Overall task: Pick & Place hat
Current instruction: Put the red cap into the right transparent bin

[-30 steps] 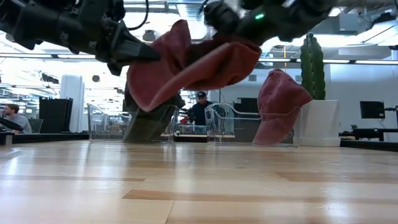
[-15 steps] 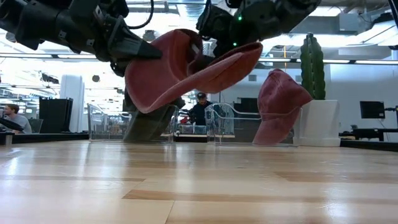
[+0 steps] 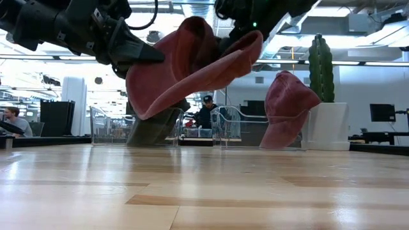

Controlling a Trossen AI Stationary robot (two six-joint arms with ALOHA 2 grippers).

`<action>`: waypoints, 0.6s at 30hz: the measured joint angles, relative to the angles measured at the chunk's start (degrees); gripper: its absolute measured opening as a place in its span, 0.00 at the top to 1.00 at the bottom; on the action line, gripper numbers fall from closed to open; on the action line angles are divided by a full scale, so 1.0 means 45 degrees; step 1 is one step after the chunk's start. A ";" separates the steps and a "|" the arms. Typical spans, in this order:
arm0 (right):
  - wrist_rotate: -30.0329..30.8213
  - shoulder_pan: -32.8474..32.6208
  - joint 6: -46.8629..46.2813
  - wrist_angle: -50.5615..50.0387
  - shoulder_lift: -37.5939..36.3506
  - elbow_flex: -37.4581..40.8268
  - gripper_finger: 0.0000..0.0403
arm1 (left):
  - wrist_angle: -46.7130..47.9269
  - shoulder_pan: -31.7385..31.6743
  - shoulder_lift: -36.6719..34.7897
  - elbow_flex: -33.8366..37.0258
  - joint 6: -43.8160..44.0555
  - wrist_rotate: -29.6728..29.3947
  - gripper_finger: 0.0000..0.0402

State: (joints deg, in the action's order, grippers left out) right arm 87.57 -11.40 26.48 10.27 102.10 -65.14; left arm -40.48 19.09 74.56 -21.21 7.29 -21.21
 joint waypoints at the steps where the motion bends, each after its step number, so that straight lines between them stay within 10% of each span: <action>1: 0.0002 -0.0125 -0.0024 -0.0048 -0.0067 0.0000 1.00 | 0.0033 0.0000 0.0000 0.0000 0.0000 -0.0001 0.96; 18: -0.0849 -0.0544 -0.0567 -0.0966 -0.0735 0.0005 1.00 | 0.0249 -0.0015 0.0000 0.0010 -0.0238 -0.0278 0.96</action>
State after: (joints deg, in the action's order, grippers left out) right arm 83.75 -13.85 23.93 5.92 98.80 -65.12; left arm -39.36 19.03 74.56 -21.17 6.22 -22.46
